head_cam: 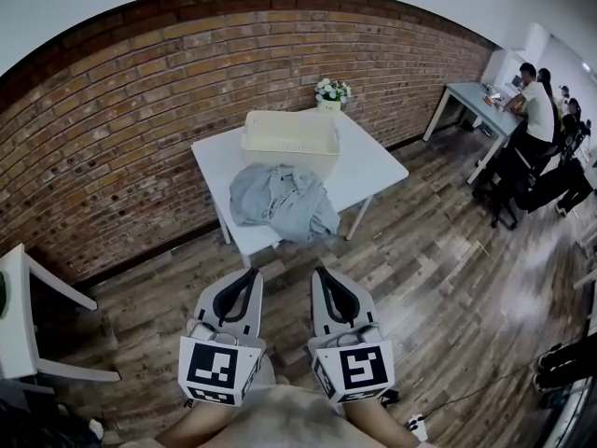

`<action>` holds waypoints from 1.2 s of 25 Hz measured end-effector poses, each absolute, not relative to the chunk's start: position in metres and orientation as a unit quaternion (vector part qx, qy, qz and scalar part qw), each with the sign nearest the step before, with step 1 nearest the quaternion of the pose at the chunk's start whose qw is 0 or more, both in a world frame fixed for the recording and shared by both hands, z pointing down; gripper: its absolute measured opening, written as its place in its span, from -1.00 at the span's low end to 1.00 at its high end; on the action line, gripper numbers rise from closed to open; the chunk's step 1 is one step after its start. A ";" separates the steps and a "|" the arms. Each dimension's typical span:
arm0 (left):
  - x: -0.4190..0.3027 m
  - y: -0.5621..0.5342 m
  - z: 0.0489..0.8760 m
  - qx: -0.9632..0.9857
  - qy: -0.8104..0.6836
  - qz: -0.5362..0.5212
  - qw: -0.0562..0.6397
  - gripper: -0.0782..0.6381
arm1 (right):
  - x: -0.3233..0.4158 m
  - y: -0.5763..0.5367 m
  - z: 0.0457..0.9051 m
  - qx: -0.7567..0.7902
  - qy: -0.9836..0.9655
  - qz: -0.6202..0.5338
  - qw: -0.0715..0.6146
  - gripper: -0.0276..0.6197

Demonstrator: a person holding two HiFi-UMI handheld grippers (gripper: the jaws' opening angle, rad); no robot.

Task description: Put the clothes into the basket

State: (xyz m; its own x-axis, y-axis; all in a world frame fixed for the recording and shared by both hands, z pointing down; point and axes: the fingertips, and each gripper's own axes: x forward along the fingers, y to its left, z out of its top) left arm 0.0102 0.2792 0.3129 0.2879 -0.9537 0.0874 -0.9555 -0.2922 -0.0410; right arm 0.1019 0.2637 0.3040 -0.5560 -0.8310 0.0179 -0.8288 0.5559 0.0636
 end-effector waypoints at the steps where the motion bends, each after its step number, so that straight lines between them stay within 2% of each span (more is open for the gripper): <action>1: 0.010 0.279 0.312 0.803 -0.594 0.047 0.008 -0.75 | 0.102 0.264 0.304 0.471 -0.882 -0.024 0.022 -0.90; 14: -0.002 0.242 0.317 0.801 -0.598 0.032 0.012 -0.75 | 0.097 0.228 0.305 0.473 -0.880 -0.035 0.026 -0.90; 30: -0.033 0.136 0.339 0.808 -0.586 0.051 0.031 -0.75 | 0.070 0.127 0.327 0.481 -0.876 -0.016 0.032 -0.90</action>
State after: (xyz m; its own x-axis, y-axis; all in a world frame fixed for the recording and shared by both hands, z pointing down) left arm -0.0328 0.1364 0.3388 0.3087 -0.9437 0.1191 -0.9500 -0.3120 -0.0099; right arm 0.0702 0.1269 0.3270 -0.5359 -0.8433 0.0409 -0.8412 0.5374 0.0599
